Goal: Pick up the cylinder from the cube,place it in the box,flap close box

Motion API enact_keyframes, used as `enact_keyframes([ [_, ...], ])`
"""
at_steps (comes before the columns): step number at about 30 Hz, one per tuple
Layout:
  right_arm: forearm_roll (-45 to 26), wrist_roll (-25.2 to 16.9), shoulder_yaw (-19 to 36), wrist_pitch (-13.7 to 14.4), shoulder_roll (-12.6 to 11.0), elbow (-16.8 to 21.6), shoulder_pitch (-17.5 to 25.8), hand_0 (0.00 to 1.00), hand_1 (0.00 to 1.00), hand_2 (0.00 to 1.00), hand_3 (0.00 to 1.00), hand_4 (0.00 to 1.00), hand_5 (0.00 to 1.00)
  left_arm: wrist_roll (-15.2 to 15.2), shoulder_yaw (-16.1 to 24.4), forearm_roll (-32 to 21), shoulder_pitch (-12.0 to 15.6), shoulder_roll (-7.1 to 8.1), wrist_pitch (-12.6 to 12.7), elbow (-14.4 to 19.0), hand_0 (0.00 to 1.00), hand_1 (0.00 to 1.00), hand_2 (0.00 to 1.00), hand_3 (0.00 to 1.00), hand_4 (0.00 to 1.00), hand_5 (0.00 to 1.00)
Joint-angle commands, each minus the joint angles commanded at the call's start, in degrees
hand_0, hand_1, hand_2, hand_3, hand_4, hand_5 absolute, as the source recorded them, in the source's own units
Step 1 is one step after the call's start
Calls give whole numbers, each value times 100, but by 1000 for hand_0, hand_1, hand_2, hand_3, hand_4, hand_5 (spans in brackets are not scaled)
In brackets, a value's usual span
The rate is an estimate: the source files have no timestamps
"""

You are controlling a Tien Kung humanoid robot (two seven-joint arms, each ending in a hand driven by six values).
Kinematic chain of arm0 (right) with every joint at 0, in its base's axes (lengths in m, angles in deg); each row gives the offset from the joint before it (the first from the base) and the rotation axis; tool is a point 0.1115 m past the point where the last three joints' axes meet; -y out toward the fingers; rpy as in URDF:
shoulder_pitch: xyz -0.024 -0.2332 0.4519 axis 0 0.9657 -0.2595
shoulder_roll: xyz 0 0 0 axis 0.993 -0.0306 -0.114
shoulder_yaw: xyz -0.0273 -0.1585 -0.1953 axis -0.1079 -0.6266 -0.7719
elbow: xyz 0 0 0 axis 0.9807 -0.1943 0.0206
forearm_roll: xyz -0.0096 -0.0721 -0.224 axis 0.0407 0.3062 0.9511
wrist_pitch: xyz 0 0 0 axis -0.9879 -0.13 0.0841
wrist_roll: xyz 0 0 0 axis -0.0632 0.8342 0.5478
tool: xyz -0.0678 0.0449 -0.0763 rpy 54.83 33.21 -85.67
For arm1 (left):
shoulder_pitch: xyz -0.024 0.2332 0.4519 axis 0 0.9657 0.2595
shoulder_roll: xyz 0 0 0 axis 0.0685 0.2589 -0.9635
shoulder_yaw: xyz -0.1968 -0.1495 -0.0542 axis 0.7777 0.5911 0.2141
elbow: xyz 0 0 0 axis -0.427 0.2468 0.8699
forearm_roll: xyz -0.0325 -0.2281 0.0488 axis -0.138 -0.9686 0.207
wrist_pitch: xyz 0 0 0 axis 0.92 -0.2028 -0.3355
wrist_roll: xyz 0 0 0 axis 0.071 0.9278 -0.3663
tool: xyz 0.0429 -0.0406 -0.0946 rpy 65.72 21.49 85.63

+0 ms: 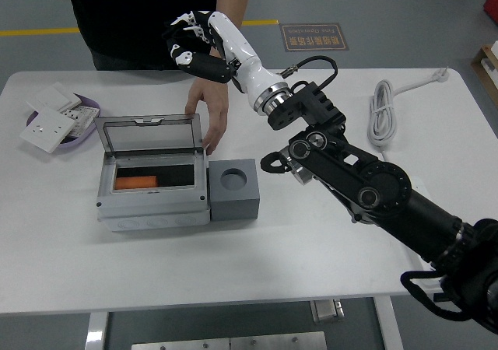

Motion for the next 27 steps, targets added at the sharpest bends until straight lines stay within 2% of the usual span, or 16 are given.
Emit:
enact_keyframes([
  [2, 36, 24, 5, -42, 0, -6, 0, 866, 711, 710, 516, 519, 109, 0, -7, -6, -1, -1, 0, 0, 923, 852, 854, 951, 2, 2],
  [3, 53, 33, 8, -55, 0, -7, 0, 875, 715, 726, 648, 522, 126, 1, -9, -7, -2, -1, 0, 0, 923, 852, 854, 951, 2, 2],
  [8, 144, 85, 44, -89, 0, -8, -5, 875, 715, 726, 648, 522, 126, 2, -12, -10, -6, -1, 2, 0, 923, 852, 854, 951, 2, 2],
  [9, 154, 93, 49, -95, 0, -8, -6, 897, 758, 821, 986, 933, 458, 2, -13, -11, -6, -1, 2, 0, 923, 852, 854, 951, 2, 2],
  [14, 192, 105, 65, -102, 0, -16, -5, 897, 758, 821, 986, 933, 458, 4, -14, -9, -4, -2, 3, 0, 923, 852, 854, 951, 2, 2],
  [15, 196, 104, 66, -102, 0, -17, -4, 901, 771, 839, 998, 998, 528, 4, -14, -9, -4, -3, 3, 0, 923, 852, 854, 951, 2, 2],
  [26, 174, 75, 195, -60, -42, -51, 9, 905, 777, 847, 998, 998, 560, 7, -16, -8, 7, -8, 6, 0, 923, 852, 854, 951, 2, 2],
  [27, 175, 74, 202, -60, -45, -51, 9, 905, 778, 849, 998, 998, 601, 6, -16, -9, 7, -8, 7, 0, 923, 852, 854, 951, 2, 2],
])
